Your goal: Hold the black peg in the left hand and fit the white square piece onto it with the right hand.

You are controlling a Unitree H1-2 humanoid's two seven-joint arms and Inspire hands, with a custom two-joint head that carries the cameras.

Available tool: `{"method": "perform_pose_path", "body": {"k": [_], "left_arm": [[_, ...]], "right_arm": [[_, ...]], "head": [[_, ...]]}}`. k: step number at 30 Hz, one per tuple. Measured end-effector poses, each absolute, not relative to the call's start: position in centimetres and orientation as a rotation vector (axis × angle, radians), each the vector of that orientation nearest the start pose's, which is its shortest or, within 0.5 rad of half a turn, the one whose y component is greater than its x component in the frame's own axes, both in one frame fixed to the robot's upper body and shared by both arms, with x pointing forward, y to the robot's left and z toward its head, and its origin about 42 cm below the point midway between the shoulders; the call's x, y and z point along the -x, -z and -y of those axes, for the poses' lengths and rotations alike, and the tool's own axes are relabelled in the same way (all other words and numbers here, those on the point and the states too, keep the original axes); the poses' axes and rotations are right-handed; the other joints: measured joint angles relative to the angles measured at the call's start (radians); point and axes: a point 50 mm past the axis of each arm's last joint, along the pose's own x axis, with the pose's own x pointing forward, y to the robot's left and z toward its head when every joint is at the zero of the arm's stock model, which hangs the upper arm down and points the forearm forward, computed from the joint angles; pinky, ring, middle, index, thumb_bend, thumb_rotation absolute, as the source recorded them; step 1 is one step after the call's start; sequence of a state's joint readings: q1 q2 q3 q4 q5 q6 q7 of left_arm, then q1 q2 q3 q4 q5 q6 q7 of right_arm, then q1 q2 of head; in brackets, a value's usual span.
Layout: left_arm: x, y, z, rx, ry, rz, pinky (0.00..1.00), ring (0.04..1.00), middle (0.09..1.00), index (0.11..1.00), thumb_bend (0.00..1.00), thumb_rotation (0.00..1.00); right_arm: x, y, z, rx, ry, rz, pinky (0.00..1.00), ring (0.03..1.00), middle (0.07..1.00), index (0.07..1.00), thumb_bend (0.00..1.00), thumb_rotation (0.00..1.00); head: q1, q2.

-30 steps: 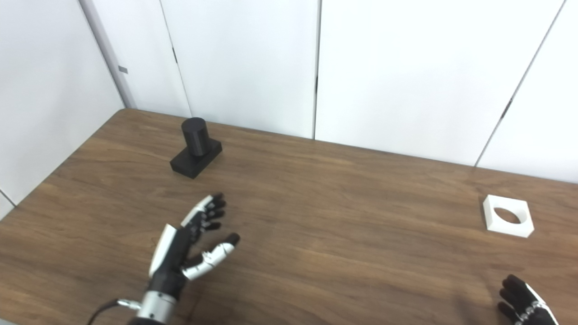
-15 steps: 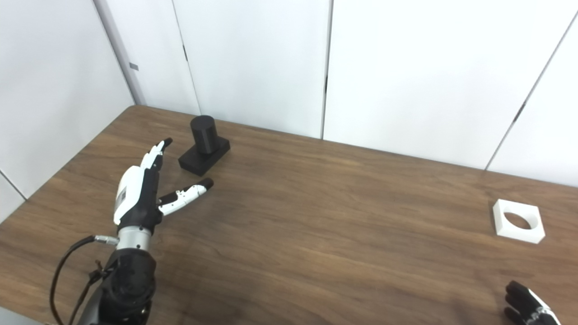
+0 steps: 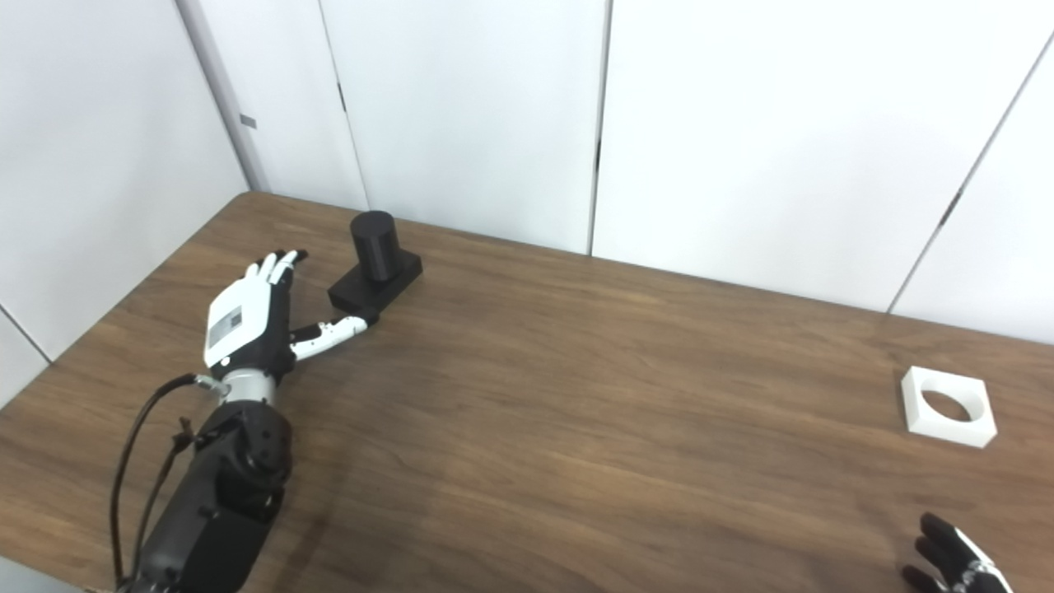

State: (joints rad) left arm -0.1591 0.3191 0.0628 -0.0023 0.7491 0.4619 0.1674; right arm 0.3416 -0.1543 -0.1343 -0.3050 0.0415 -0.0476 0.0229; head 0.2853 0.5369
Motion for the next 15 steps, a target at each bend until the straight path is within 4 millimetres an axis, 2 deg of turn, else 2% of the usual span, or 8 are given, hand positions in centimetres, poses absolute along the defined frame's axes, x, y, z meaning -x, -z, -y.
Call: {"method": "perform_pose_path", "body": {"k": [5, 11, 15], "left_arm": [[-33.7, -14.6, -35.8, -1.056, -0.513, -0.225, 1.0, 0.971, 0.954, 0.877, 1.0, 0.64], [-35.4, -14.4, -36.3, -1.067, -0.518, -0.241, 1.0, 0.967, 0.948, 0.864, 1.0, 0.62], [-37.0, -14.4, -36.3, -1.004, -0.515, -0.253, 1.0, 0.962, 0.942, 0.851, 1.0, 0.55]], "right_arm": [[-16.8, -11.7, 30.1, 0.171, 0.134, 0.026, 0.77, 0.87, 0.872, 0.817, 0.76, 0.89], [-16.6, -11.7, 30.1, 0.18, 0.133, 0.023, 0.76, 0.868, 0.872, 0.819, 0.76, 0.9], [-16.6, -11.8, 30.0, 0.192, 0.135, 0.026, 0.76, 0.861, 0.87, 0.821, 0.74, 0.91]], "head": [[-0.005, 0.002], [-0.012, 0.005], [-0.015, 0.003]]}}
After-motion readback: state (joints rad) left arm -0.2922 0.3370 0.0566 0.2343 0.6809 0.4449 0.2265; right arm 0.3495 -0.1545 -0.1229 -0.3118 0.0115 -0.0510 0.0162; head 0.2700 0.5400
